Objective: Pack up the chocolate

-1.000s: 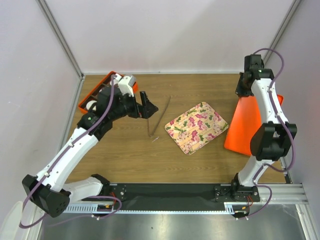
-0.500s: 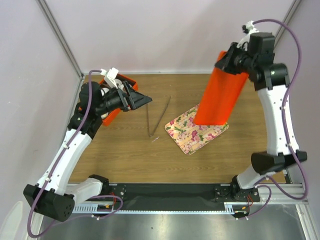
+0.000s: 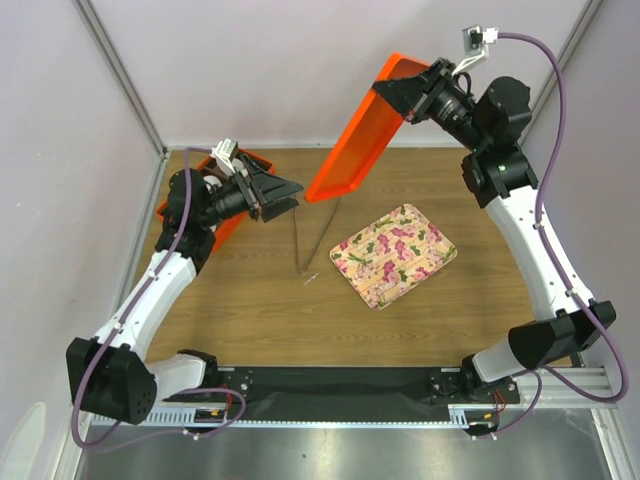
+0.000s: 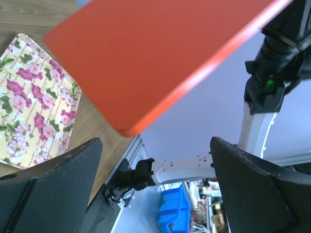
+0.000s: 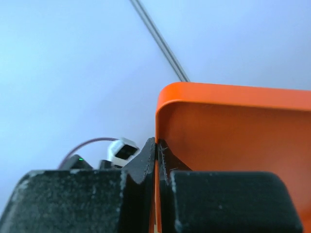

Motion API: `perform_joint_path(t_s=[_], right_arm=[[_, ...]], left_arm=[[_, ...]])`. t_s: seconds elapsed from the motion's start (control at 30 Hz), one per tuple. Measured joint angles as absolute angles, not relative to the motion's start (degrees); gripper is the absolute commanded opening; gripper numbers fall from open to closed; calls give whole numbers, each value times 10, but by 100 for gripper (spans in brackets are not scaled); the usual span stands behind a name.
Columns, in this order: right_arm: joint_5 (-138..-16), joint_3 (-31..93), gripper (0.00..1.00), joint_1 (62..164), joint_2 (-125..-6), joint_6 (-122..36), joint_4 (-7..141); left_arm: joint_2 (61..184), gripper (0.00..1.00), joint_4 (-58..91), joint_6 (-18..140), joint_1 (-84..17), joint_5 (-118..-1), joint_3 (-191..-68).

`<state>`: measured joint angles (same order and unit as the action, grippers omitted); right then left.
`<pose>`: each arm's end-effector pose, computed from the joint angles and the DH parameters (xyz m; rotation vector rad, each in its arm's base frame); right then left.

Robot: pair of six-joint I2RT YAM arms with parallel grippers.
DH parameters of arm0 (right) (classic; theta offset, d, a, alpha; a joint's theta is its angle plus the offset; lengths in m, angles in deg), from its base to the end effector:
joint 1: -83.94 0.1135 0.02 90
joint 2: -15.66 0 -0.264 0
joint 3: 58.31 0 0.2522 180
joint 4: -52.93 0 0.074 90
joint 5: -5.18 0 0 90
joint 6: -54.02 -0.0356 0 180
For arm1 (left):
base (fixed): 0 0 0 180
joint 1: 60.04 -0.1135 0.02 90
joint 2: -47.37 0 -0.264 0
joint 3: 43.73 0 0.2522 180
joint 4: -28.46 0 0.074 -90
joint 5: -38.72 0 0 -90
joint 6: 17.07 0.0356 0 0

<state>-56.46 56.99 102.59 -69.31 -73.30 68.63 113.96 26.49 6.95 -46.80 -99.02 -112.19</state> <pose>0.2944 0.1172 0.5304 -0.2199 1.4245 1.1378 0.2520 -0.0864 0.3638 -0.0825 1.8622 -1.6665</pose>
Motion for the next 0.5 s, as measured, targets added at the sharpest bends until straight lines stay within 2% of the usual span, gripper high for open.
perform_joint_path(t_s=[0.3, 0.5], right_arm=[[-551, 527, 0, 1029, -674, -773, 498], [-548, 497, 0, 1029, -673, -776, 447]], left_arm=[[1199, 100, 355, -23, -476, -997, -1116], [1255, 100, 523, -160, -478, -1011, -1076]])
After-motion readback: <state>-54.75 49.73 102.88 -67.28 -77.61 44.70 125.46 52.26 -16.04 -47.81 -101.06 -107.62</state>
